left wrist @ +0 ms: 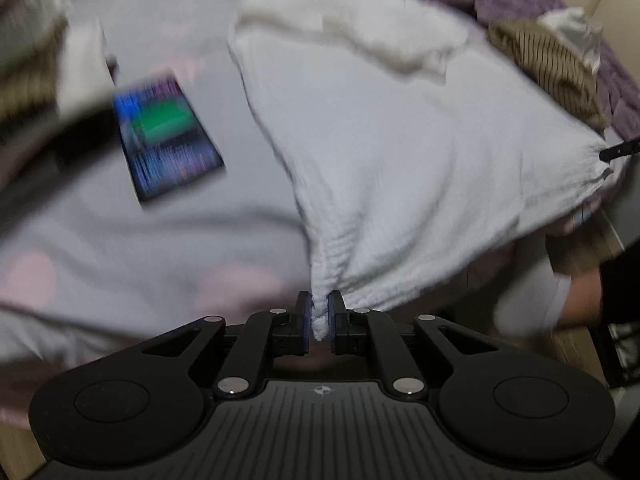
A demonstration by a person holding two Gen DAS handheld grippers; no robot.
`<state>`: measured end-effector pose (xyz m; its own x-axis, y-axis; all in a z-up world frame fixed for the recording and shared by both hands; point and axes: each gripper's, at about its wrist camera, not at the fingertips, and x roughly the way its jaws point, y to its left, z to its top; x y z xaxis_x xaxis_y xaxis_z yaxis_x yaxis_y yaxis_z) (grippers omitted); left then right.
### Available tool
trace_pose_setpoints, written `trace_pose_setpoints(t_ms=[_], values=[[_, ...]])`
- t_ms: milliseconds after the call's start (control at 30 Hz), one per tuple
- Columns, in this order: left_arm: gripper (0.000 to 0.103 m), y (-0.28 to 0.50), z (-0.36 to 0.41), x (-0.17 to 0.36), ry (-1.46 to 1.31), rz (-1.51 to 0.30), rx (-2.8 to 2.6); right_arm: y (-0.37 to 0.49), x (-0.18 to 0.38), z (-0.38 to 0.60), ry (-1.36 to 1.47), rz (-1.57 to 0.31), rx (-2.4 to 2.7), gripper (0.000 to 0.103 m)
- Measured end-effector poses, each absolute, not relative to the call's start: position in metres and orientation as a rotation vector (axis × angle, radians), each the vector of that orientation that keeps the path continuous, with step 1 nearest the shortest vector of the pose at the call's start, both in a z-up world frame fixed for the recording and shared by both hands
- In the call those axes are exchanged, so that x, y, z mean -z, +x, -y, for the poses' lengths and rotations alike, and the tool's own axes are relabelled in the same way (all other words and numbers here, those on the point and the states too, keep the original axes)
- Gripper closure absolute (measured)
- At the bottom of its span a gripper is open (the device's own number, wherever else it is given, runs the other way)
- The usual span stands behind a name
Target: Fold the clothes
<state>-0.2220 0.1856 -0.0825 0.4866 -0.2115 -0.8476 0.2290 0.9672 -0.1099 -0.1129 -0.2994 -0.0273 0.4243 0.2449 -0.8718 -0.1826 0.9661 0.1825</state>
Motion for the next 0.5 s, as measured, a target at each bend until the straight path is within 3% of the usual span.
trace_pose_setpoints(t_ms=[233, 500], values=[[0.096, -0.224, -0.201, 0.052, -0.045, -0.799, 0.224, -0.110, 0.003, 0.316, 0.170, -0.943, -0.237, 0.097], [0.096, -0.221, -0.196, 0.048, -0.038, -0.772, 0.227, -0.111, -0.001, 0.318, 0.179, -0.909, -0.228, 0.097]])
